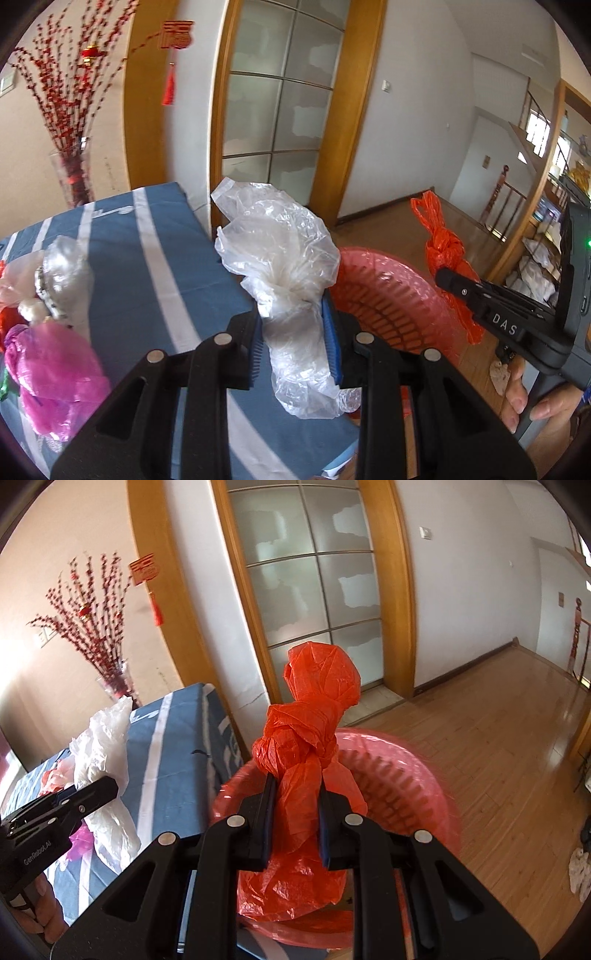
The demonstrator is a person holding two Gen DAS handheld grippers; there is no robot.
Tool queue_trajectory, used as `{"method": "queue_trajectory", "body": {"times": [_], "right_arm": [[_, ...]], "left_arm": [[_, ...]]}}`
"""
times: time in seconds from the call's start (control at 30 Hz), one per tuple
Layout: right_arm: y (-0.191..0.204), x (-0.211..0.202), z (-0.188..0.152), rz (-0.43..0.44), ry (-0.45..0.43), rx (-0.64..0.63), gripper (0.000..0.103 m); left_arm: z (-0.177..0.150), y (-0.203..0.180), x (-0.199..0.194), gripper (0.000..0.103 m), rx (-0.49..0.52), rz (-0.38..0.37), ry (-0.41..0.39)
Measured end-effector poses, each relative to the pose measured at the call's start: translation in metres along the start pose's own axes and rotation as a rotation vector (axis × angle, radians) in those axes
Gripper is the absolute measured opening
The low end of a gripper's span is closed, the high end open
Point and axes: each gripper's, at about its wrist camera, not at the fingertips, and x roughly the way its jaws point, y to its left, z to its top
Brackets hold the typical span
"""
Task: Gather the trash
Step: 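Carry the orange-red bag and clear bag with both tools over the basket, then open both tools to drop the bags into the basket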
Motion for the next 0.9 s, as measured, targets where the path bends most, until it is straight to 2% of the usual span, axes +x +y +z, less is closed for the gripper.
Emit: {"method": "queue_trajectory", "body": {"times": [0.5,0.6,0.77,0.83,0.9], "right_arm": [[-0.034,-0.001,0.002,-0.017,-0.002,0.042,0.019],[-0.039,0.001,0.003,-0.013,-0.002,0.055,0.020],[-0.045,0.007,0.004,-0.021,0.007,0.064,0.028],[-0.047,0.009,0.003,-0.022,0.011,0.077,0.038],[-0.049,0.010,0.001,-0.026,0.014,0.085,0.039]], "left_arm": [[0.002,-0.047,0.043,0.030,0.056,-0.086,0.065],[0.002,-0.056,0.049,0.033,0.075,-0.089,0.067],[0.003,-0.058,0.059,0.049,0.064,-0.072,0.080],[0.002,-0.058,0.061,0.052,0.049,-0.060,0.087],[-0.001,-0.053,0.059,0.052,0.041,-0.048,0.086]]}}
